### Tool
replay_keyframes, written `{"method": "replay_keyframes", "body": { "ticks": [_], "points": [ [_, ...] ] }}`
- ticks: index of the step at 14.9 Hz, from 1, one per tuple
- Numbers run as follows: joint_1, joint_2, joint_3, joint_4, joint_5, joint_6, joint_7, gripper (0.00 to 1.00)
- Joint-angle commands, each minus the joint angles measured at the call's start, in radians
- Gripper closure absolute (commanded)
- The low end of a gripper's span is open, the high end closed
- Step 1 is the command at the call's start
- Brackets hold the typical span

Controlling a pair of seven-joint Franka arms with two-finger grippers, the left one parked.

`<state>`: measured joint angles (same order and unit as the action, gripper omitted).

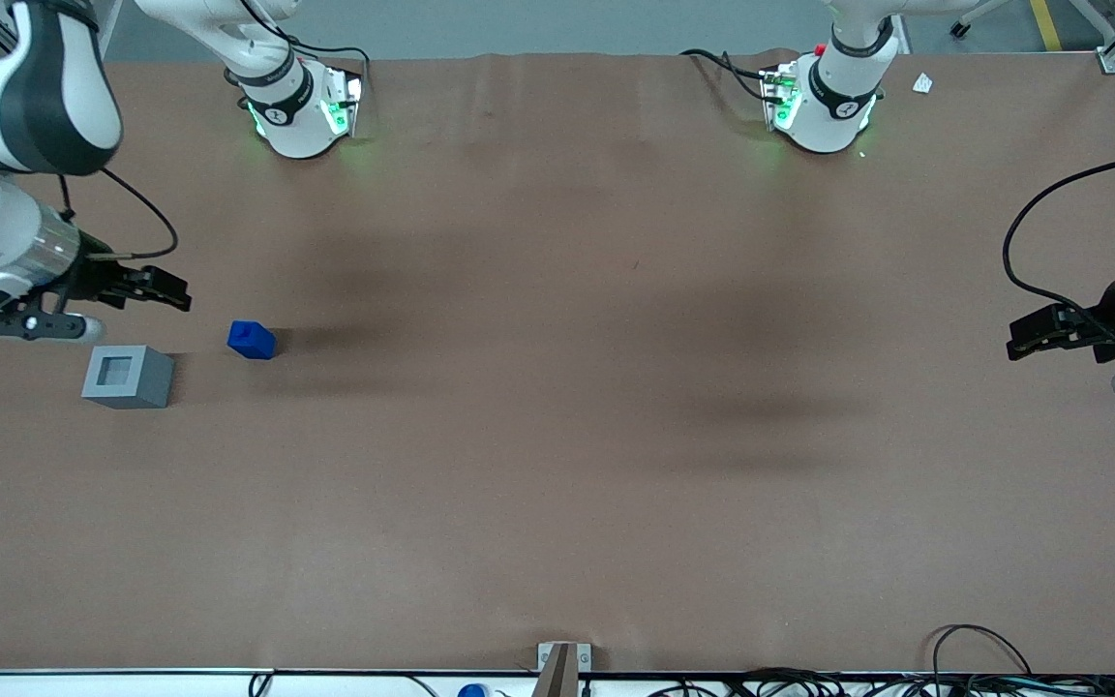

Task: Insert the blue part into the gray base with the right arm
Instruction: 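Move the open right gripper toward the small blue block, then lower the right gripper around the blue block, then close the right gripper on the blue block and lift it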

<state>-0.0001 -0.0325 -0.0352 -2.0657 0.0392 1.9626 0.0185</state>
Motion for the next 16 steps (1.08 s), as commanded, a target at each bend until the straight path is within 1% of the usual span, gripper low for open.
{"method": "replay_keyframes", "body": {
  "ticks": [1,3,8,13,16],
  "points": [
    [-0.014,-0.03,0.008,-0.137,0.007,0.129,-0.014,0.03],
    [-0.018,-0.015,0.008,-0.189,0.007,0.189,-0.015,0.05],
    [-0.027,0.06,0.006,-0.217,0.004,0.26,-0.017,0.1],
    [-0.035,0.149,0.006,-0.292,0.001,0.455,-0.017,0.14],
    [-0.034,0.196,0.008,-0.292,0.001,0.478,-0.015,0.15]
  ]
}}
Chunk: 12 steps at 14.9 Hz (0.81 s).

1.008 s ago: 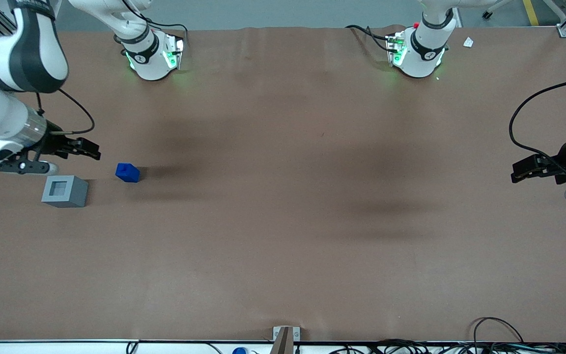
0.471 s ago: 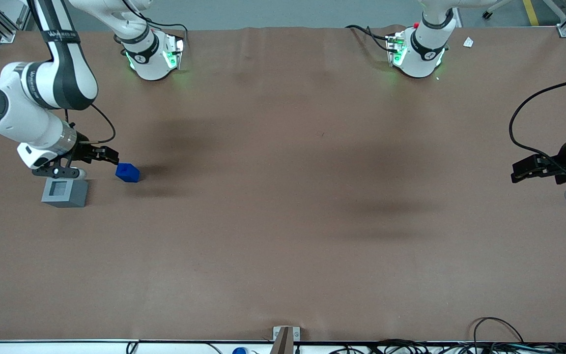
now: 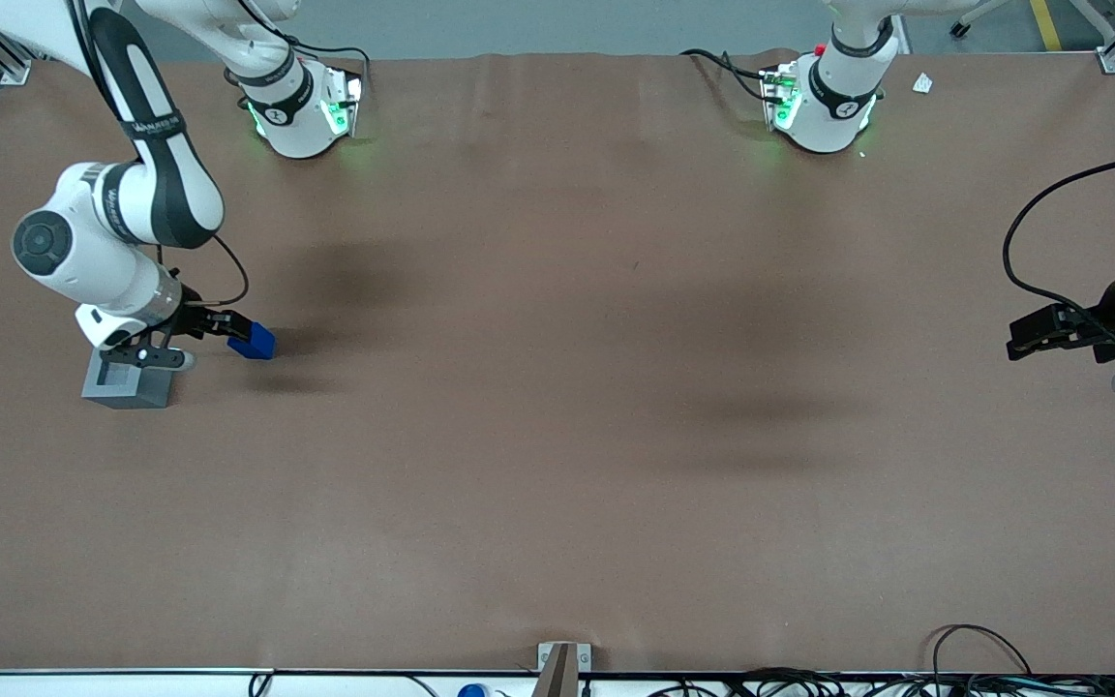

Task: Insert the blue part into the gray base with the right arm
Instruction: 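Close the right gripper on the blue block and lift it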

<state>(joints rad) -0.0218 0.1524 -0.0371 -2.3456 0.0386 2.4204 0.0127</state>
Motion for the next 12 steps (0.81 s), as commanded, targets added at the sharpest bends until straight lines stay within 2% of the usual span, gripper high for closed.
{"method": "replay_keyframes", "body": {
  "ticks": [1,3,7,10,12],
  "points": [
    [-0.01,0.027,0.009,-0.012,0.001,0.022,-0.01,0.16],
    [-0.007,0.047,0.009,-0.014,0.001,0.02,-0.01,0.19],
    [-0.006,0.075,0.009,-0.014,0.001,0.022,-0.01,0.39],
    [-0.006,0.073,0.009,-0.008,0.001,0.013,-0.01,0.7],
    [-0.006,0.069,0.009,-0.003,0.001,0.006,-0.008,0.85]
  ]
}}
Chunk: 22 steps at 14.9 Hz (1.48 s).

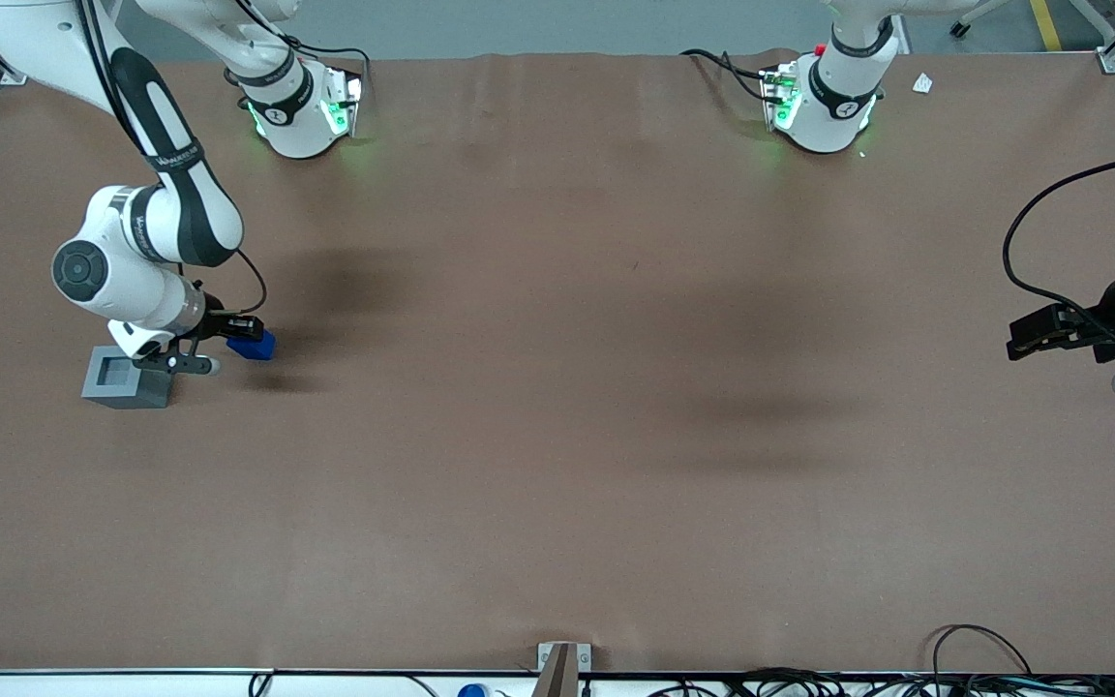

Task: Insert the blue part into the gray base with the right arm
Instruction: 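Close the right gripper on the blue block and lift it, then carry the blue block over the gray base's square opening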

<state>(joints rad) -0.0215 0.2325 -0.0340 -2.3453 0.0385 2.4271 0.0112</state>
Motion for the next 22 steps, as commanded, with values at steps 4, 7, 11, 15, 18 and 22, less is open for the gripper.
{"method": "replay_keyframes", "body": {
  "ticks": [4,7,11,15,18,22],
  "points": [
    [-0.014,-0.047,0.005,0.102,0.0,-0.142,0.001,0.91],
    [-0.049,-0.047,0.005,0.243,-0.023,-0.308,-0.007,0.92],
    [-0.107,-0.042,0.006,0.339,-0.117,-0.382,-0.02,0.94],
    [-0.198,-0.032,0.008,0.377,-0.131,-0.379,-0.169,0.94],
    [-0.25,-0.012,0.008,0.399,-0.131,-0.373,-0.221,0.94],
    [-0.284,0.045,0.008,0.445,-0.129,-0.37,-0.273,0.94]
  ]
}}
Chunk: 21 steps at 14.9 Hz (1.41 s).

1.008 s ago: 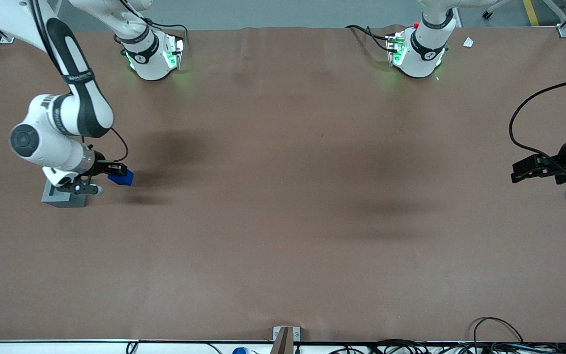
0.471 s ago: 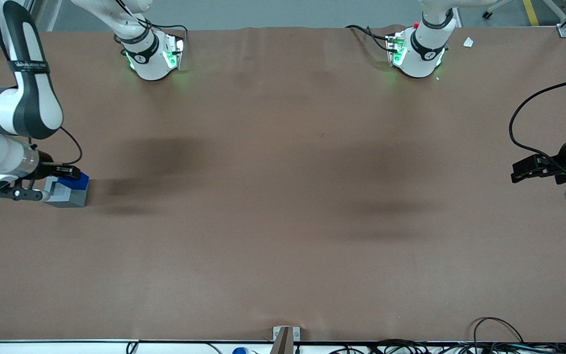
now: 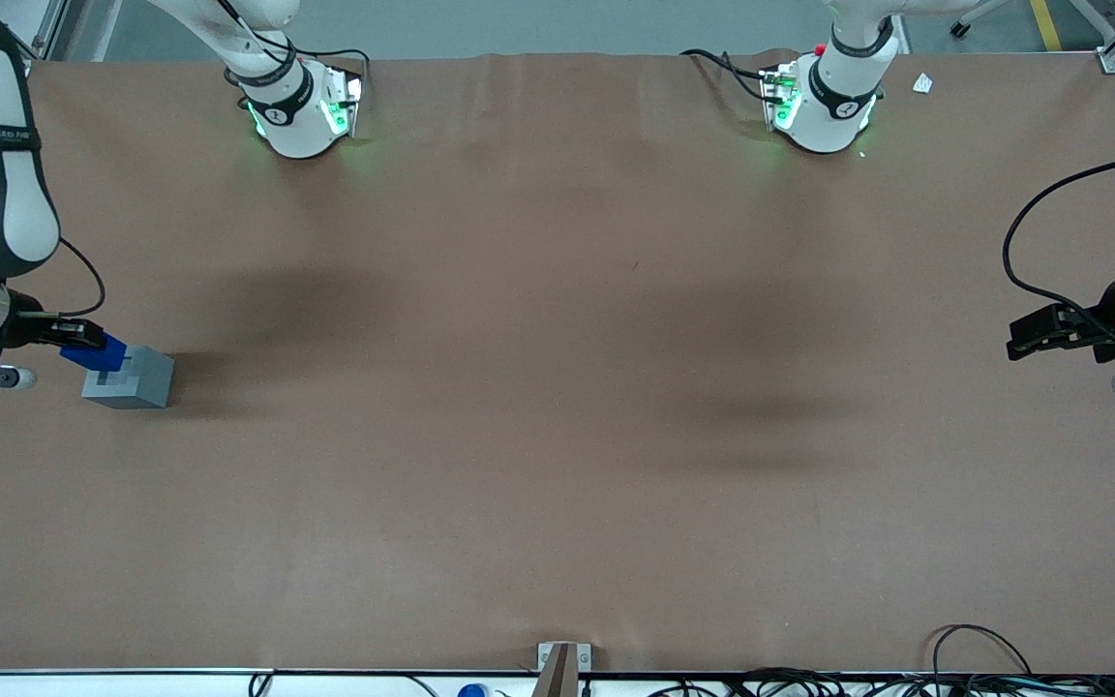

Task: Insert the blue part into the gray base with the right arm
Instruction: 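Carry the blue block over the gray base's square opening, then lower the blue block into the gray base's opening and release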

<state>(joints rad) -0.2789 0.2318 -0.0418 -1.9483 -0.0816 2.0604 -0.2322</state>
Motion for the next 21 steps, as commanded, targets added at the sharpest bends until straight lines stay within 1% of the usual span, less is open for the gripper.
{"method": "replay_keyframes", "body": {
  "ticks": [1,7,18,20,21],
  "points": [
    [-0.032,0.06,0.016,0.057,-0.009,-0.003,-0.039,0.95],
    [-0.043,0.124,0.017,0.086,-0.007,-0.002,-0.085,0.95],
    [-0.06,0.175,0.017,0.118,-0.004,0.0,-0.088,0.95],
    [-0.06,0.182,0.017,0.12,-0.004,0.001,-0.088,0.93],
    [-0.06,0.187,0.017,0.12,-0.003,0.001,-0.088,0.89]
  ]
}}
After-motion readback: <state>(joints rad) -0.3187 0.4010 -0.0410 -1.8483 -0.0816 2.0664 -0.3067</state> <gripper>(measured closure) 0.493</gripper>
